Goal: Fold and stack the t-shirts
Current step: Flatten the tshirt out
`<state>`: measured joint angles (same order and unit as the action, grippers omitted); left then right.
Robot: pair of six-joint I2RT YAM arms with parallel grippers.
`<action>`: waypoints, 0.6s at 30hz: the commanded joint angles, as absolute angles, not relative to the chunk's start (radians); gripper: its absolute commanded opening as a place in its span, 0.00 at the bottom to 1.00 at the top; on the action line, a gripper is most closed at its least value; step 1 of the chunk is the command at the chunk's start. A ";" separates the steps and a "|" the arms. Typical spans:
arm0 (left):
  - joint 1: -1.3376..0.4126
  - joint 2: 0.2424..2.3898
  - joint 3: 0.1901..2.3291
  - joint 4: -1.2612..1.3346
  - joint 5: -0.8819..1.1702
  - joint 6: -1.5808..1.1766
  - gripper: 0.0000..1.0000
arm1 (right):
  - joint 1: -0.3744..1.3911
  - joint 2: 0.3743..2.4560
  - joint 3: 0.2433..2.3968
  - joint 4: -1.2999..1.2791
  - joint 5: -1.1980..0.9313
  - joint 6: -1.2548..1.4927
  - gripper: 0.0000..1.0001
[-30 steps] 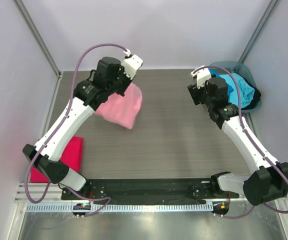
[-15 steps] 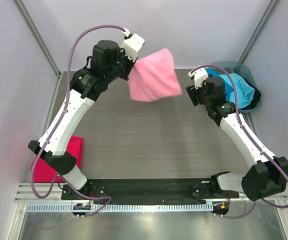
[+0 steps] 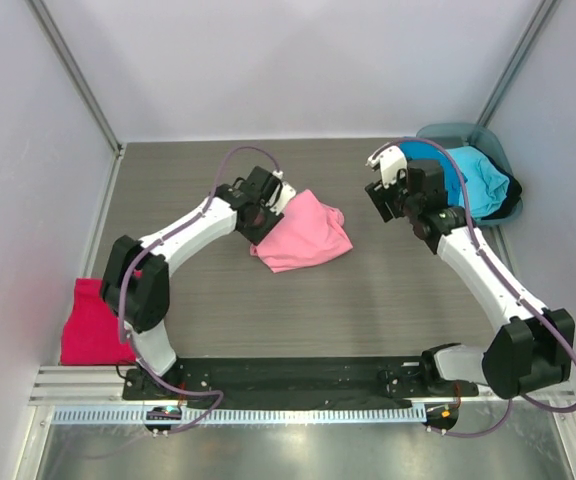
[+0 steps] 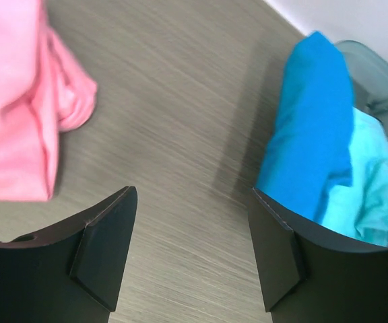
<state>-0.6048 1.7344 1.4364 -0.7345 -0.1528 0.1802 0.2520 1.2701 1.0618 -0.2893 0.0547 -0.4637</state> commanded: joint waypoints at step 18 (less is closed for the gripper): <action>-0.433 1.615 1.537 -0.767 -0.247 0.072 0.53 | 0.321 1.687 1.199 -0.475 -0.360 -0.586 0.65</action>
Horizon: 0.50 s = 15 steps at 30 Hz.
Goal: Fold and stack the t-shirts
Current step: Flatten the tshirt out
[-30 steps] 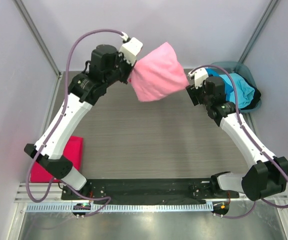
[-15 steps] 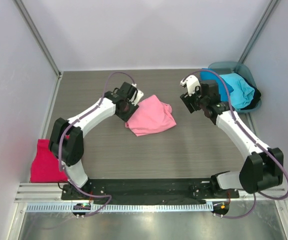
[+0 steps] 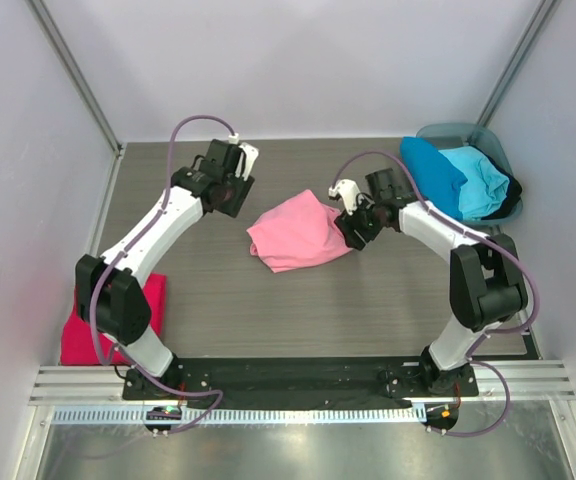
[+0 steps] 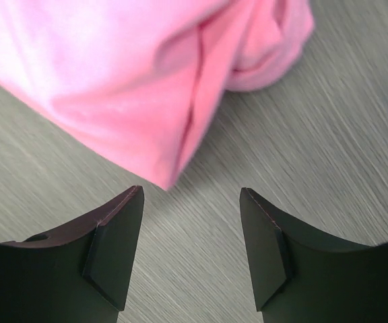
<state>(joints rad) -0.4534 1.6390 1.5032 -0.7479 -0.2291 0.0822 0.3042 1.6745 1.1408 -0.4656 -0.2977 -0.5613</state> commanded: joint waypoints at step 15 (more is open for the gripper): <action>-0.422 1.640 1.571 -0.762 -0.255 0.083 0.53 | 0.337 1.879 1.330 -0.606 -0.365 -0.591 0.17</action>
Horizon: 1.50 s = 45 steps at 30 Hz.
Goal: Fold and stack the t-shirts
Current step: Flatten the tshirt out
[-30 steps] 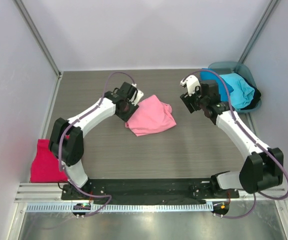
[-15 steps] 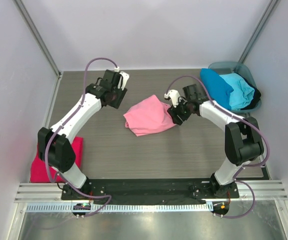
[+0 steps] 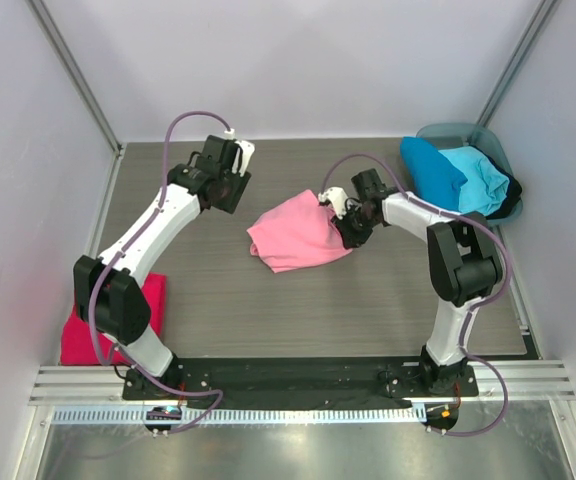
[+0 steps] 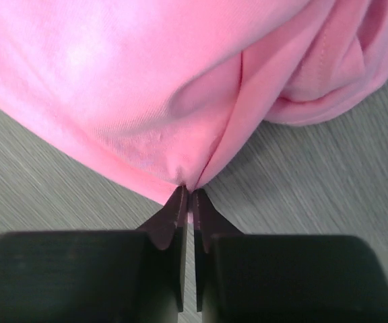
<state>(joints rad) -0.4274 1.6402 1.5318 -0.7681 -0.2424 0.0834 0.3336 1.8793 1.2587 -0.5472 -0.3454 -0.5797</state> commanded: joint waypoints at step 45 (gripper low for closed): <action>-0.360 1.566 1.578 -0.739 -0.042 0.095 0.61 | 0.548 1.585 1.507 -0.383 -0.130 -0.318 0.44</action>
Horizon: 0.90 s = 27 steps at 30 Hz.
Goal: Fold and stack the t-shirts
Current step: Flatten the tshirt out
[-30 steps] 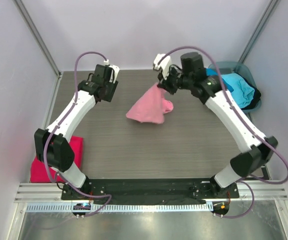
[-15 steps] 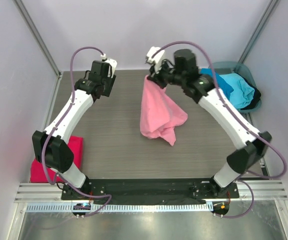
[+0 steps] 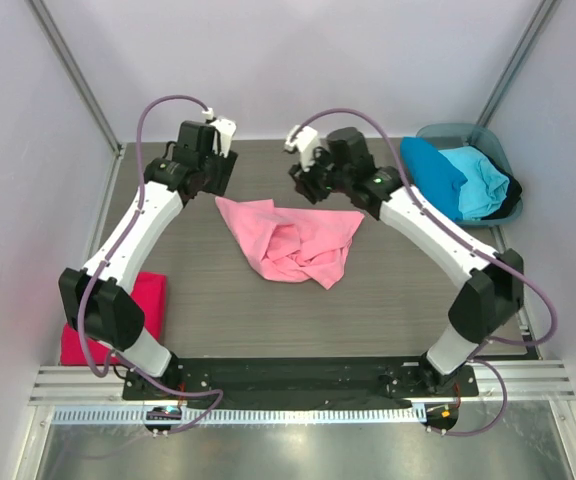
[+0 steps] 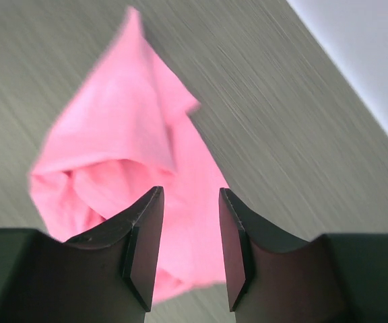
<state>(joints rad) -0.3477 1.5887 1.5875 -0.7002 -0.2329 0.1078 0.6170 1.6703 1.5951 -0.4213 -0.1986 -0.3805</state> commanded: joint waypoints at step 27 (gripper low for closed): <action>-0.577 2.040 1.804 -0.851 0.057 0.098 0.66 | 0.179 1.914 1.377 -0.477 -0.316 -0.183 0.46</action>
<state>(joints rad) -0.5812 2.0148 1.7718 -0.8364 0.0711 0.0914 0.1860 1.8874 1.3472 -0.4530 -0.2752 -0.1810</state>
